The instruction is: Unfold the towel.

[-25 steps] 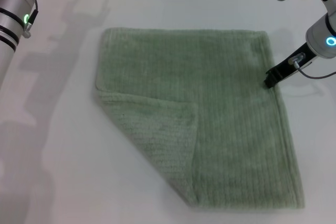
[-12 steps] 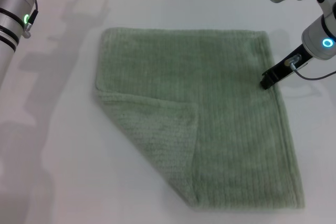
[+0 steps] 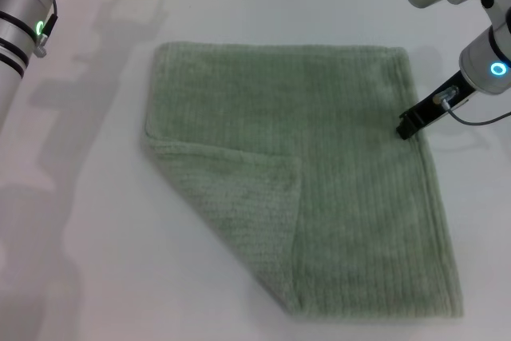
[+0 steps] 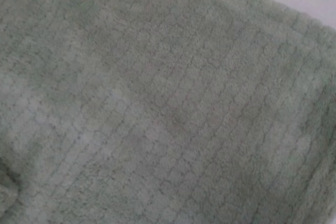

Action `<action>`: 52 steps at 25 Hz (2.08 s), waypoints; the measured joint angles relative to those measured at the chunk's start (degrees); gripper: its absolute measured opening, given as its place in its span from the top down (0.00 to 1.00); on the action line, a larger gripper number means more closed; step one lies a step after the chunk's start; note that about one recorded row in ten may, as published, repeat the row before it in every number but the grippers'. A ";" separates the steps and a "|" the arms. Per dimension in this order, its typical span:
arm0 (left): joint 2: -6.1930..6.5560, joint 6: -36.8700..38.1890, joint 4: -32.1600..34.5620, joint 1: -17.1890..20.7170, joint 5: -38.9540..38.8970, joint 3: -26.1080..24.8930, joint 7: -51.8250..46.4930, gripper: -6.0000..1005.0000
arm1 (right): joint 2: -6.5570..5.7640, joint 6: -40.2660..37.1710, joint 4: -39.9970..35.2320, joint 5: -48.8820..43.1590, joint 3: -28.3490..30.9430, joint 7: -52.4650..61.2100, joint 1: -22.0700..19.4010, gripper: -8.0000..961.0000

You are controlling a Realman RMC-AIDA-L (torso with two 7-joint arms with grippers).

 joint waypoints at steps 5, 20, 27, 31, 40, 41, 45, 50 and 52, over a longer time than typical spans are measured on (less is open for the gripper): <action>0.00 -0.06 0.00 -0.24 0.00 0.00 0.00 0.19 | 0.00 0.23 0.48 -0.15 0.00 0.00 0.23 0.99; 1.01 -16.76 8.40 -0.46 0.01 13.22 -14.46 0.19 | -0.09 0.25 0.62 -0.32 0.00 -0.09 0.34 0.99; 3.72 -27.95 19.71 1.51 7.95 23.26 -36.70 0.19 | -0.13 0.24 0.68 -0.35 0.00 -0.09 0.34 0.99; 5.29 -29.93 24.41 1.87 21.72 23.22 -54.05 0.19 | -0.15 0.25 0.74 -0.35 0.00 -0.08 0.33 0.99; 6.71 -27.57 34.21 3.11 46.15 22.21 -77.65 0.19 | -0.18 0.33 0.78 -0.35 0.00 -0.08 0.33 0.99; 6.79 -26.76 34.49 3.10 47.63 21.86 -79.05 0.19 | -0.18 0.34 0.78 -0.35 0.00 -0.08 0.33 0.99; 7.13 -19.13 36.08 2.02 59.01 16.66 -87.35 0.19 | -0.16 0.33 0.78 -0.35 0.00 -0.08 0.39 0.99; 7.23 -9.79 40.28 0.95 72.75 11.72 -96.12 0.19 | -0.10 0.33 0.78 -0.35 -0.04 -0.08 0.41 0.99; 7.23 -6.61 42.55 0.69 77.72 11.20 -99.10 0.19 | -0.05 0.33 0.78 -0.35 -0.07 -0.08 0.42 0.99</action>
